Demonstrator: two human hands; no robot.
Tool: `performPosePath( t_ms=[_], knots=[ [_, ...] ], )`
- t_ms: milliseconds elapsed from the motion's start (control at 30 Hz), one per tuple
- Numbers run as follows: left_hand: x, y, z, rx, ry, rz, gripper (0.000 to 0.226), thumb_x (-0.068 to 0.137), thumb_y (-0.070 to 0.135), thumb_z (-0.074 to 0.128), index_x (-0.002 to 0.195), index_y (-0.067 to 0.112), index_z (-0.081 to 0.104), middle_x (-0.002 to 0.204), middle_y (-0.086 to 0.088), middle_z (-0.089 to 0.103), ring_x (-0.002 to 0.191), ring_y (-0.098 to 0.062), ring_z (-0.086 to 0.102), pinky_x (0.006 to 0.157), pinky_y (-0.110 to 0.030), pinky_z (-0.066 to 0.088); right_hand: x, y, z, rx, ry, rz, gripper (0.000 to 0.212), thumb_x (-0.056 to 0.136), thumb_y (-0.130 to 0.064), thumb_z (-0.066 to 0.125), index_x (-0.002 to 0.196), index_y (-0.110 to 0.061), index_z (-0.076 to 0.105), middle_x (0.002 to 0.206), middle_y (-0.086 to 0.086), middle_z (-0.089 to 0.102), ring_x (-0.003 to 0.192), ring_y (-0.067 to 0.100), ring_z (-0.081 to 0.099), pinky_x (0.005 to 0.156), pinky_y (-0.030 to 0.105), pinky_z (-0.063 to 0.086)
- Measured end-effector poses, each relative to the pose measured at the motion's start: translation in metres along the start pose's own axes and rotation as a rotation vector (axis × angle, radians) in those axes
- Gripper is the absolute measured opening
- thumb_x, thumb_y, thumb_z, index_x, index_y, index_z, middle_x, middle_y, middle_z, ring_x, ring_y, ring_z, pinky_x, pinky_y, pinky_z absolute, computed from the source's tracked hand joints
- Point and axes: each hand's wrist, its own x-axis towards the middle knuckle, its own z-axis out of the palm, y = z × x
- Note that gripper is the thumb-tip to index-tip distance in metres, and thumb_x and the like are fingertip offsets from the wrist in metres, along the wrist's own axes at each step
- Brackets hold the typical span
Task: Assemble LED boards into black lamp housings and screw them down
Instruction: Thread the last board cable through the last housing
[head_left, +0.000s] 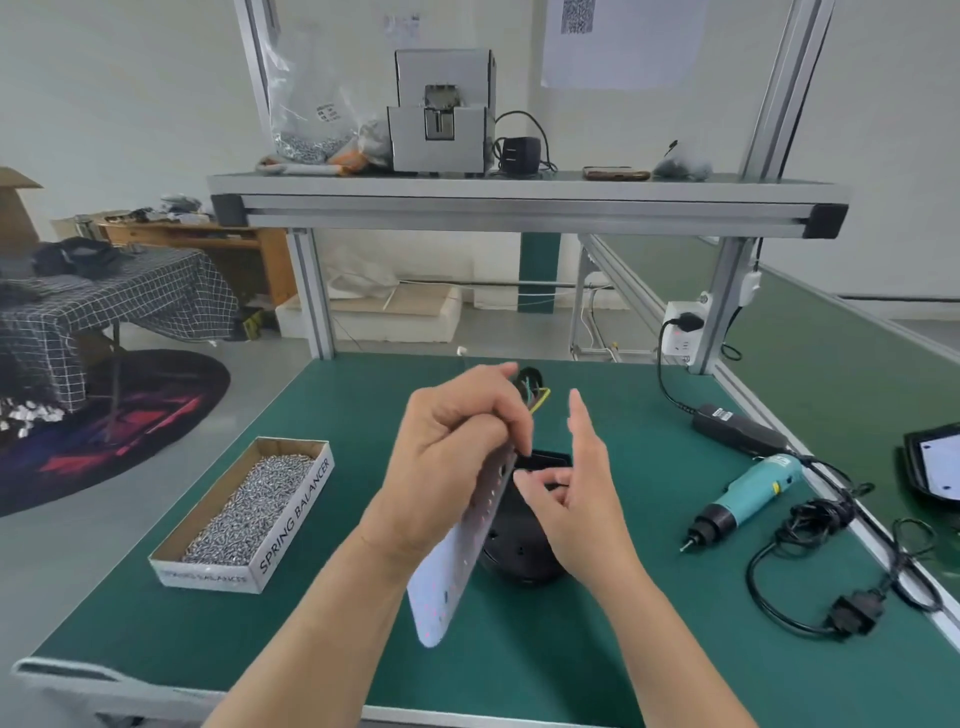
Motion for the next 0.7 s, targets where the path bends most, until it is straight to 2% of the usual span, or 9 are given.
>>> performPosePath(
  t_ms=[67, 100, 167, 233, 300, 333, 500, 600, 700],
  knots=[
    [-0.004, 0.004, 0.013, -0.004, -0.037, -0.032, 0.025, 0.067, -0.006, 0.039, 0.055, 0.004, 0.059, 0.059, 0.003, 0.051, 0.074, -0.015, 0.052, 0.105, -0.037, 0.042, 0.007, -0.008, 0.010, 0.050, -0.014, -0.055, 0.070, 0.102, -0.025, 0.055, 0.141, -0.070, 0.018, 0.123, -0.020, 0.044, 0.074, -0.002, 0.057, 0.074, 0.014, 0.046],
    [-0.007, 0.005, 0.019, -0.018, -0.052, -0.053, 0.023, 0.067, -0.003, 0.037, 0.058, -0.003, 0.058, 0.053, 0.007, 0.043, 0.071, -0.008, 0.049, 0.099, -0.038, 0.046, 0.009, -0.009, 0.014, 0.038, -0.027, -0.080, 0.055, 0.105, -0.022, 0.048, 0.145, -0.056, 0.030, 0.123, -0.013, 0.047, 0.080, -0.005, 0.055, 0.084, 0.019, 0.047],
    [-0.011, 0.004, 0.029, 0.015, -0.073, -0.032, 0.027, 0.069, 0.000, 0.032, 0.064, -0.015, 0.054, 0.046, 0.002, 0.025, 0.062, -0.006, 0.037, 0.079, -0.025, 0.049, 0.015, -0.008, 0.019, -0.005, -0.052, -0.086, 0.029, 0.107, -0.010, 0.039, 0.134, -0.018, 0.046, 0.128, 0.003, 0.052, 0.099, -0.010, 0.050, 0.100, 0.039, 0.044],
    [-0.015, -0.004, 0.028, 0.156, -0.120, 0.103, 0.015, 0.068, -0.004, 0.041, 0.064, -0.007, 0.055, 0.053, -0.001, 0.039, 0.063, -0.016, 0.041, 0.068, -0.023, 0.040, 0.013, -0.004, 0.016, 0.015, -0.049, -0.053, 0.023, 0.104, -0.006, 0.043, 0.108, -0.021, 0.060, 0.108, -0.007, 0.064, 0.096, -0.006, 0.055, 0.092, 0.036, 0.048],
    [-0.017, -0.019, 0.021, 0.370, -0.106, 0.242, 0.015, 0.071, -0.002, 0.048, 0.072, 0.010, 0.057, 0.062, 0.001, 0.048, 0.066, -0.020, 0.045, 0.068, -0.021, 0.039, 0.007, -0.003, 0.011, 0.078, 0.068, 0.001, 0.031, 0.104, -0.012, 0.047, 0.084, -0.030, 0.060, 0.082, -0.012, 0.066, 0.078, 0.003, 0.058, 0.077, 0.034, 0.050],
    [-0.017, -0.029, 0.016, 0.433, -0.067, 0.254, 0.015, 0.074, 0.005, 0.049, 0.081, 0.016, 0.057, 0.065, 0.005, 0.047, 0.068, -0.017, 0.046, 0.069, -0.019, 0.038, 0.003, -0.004, 0.006, 0.111, 0.131, 0.013, 0.033, 0.106, -0.016, 0.047, 0.081, -0.032, 0.060, 0.080, -0.012, 0.067, 0.074, 0.004, 0.060, 0.074, 0.032, 0.051],
    [-0.016, -0.063, 0.010, 0.546, 0.089, 0.003, 0.058, 0.076, 0.038, 0.065, 0.128, 0.033, 0.040, 0.067, 0.015, 0.039, 0.076, -0.009, 0.046, 0.079, -0.016, 0.040, -0.007, -0.020, 0.000, 0.249, 0.267, -0.020, 0.026, 0.105, -0.021, 0.054, 0.083, -0.030, 0.065, 0.085, -0.004, 0.074, 0.076, 0.013, 0.069, 0.076, 0.030, 0.054],
    [-0.012, -0.073, 0.001, 0.635, -0.028, -0.060, 0.058, 0.072, 0.056, 0.065, 0.125, 0.037, 0.056, 0.073, 0.013, 0.051, 0.100, 0.000, 0.045, 0.101, -0.019, 0.034, -0.011, -0.039, -0.005, 0.414, 0.239, -0.068, 0.022, 0.099, -0.012, 0.061, 0.085, -0.028, 0.068, 0.085, 0.001, 0.074, 0.073, 0.011, 0.066, 0.073, 0.021, 0.053],
    [-0.004, -0.069, -0.007, 0.567, -0.192, -0.135, 0.029, 0.070, 0.063, 0.064, 0.098, 0.062, 0.066, 0.080, 0.011, 0.053, 0.106, 0.001, 0.042, 0.099, -0.016, 0.031, -0.014, -0.054, -0.006, 0.559, 0.159, -0.105, 0.020, 0.096, -0.007, 0.064, 0.089, -0.025, 0.071, 0.085, 0.002, 0.073, 0.072, 0.008, 0.063, 0.072, 0.017, 0.052]
  ],
)
